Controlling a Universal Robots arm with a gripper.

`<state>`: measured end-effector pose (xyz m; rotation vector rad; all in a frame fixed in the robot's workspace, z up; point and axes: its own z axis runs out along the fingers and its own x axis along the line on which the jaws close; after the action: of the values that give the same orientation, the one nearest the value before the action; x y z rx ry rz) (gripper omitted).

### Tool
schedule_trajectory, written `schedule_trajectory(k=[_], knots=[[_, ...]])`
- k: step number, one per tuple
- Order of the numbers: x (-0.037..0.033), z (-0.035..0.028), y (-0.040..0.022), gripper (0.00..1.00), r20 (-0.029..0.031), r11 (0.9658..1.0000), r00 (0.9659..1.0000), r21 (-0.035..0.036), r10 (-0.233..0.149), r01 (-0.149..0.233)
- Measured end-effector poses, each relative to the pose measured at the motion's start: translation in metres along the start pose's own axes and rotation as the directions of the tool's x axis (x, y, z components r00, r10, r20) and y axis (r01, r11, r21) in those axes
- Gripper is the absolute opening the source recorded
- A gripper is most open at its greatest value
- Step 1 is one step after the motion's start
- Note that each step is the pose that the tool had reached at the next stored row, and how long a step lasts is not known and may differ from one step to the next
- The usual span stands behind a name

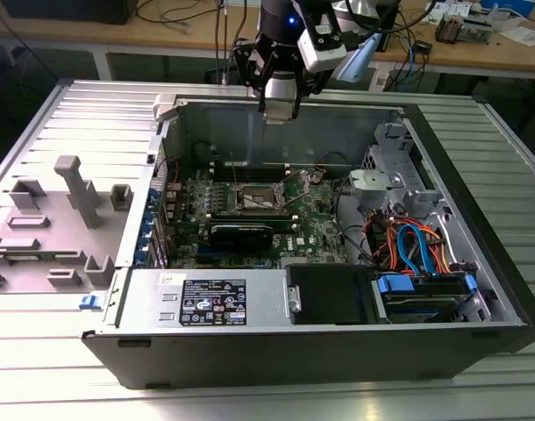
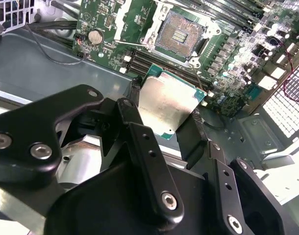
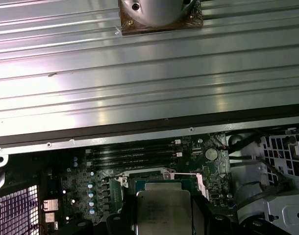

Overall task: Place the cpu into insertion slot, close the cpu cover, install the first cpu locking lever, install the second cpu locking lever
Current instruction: 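Place the cpu into insertion slot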

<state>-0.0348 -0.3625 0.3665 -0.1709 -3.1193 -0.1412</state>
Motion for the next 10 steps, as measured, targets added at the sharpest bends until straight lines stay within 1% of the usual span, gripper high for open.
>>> schedule_trajectory(k=[5,8,10], knots=[[0.0000,-0.0001,-0.0016,0.55,0.0002,1.0000,1.0000,-0.0001,0.002,-0.002],[0.0000,0.0000,-0.0017,0.55,0.0031,0.9994,0.9994,-0.0006,0.036,-0.036],[0.0000,0.0001,-0.0017,0.55,0.0042,0.9988,0.9988,-0.0009,0.049,-0.049]])
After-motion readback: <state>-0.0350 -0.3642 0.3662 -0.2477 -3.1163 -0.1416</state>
